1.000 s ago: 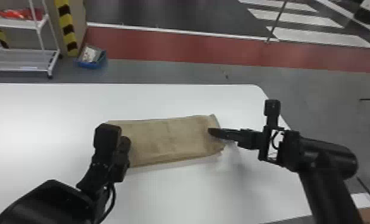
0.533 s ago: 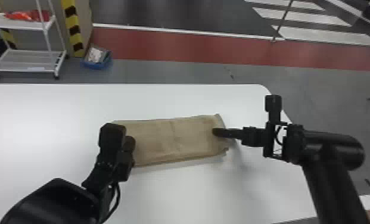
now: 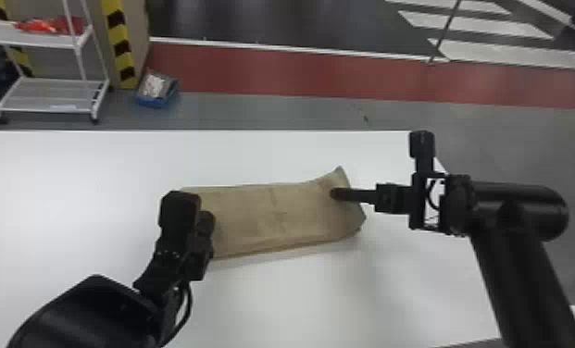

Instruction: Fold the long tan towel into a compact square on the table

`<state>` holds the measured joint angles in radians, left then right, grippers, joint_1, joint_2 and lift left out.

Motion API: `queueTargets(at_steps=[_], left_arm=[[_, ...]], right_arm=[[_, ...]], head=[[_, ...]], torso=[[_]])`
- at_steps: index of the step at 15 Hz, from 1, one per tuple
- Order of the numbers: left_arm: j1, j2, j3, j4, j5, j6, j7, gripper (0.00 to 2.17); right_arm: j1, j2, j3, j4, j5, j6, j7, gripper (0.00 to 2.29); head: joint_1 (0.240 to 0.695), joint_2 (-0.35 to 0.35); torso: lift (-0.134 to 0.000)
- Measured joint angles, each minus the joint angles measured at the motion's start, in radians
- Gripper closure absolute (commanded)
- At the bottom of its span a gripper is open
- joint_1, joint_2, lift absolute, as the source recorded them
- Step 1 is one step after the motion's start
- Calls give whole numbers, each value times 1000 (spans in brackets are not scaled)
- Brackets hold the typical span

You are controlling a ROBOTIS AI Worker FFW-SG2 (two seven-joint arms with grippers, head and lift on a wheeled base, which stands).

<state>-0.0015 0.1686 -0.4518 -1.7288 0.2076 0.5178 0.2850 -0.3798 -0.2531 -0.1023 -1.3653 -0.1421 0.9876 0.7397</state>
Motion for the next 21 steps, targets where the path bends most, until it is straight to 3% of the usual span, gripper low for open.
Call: queueTargets(at_steps=[2,3,7,13,21], left_arm=[[2,0,1,0,1,8,0,2142],[3,0,1,-1,3,21,0,2142],[4,0,-4,-3,4,34,0,2142],[7,1,-3,-4,4,34,0,2142],[10,5,2,-12,4,40,0,2142]], right_arm=[[-8,0,8,3,2,30,-3,296],[-7,1,13,-1,11,54,-6,242],[-16,0,31,-19,71,129,-5,238],[-116,7,137,-5,150,226,-3,255],[-181,24,196,44,266,341,49,255]], head=[[695,-165],[695,-165],[695,-176],[695,-158],[695,-151]], torso=[[-125],[-125],[-125],[-125],[-125]])
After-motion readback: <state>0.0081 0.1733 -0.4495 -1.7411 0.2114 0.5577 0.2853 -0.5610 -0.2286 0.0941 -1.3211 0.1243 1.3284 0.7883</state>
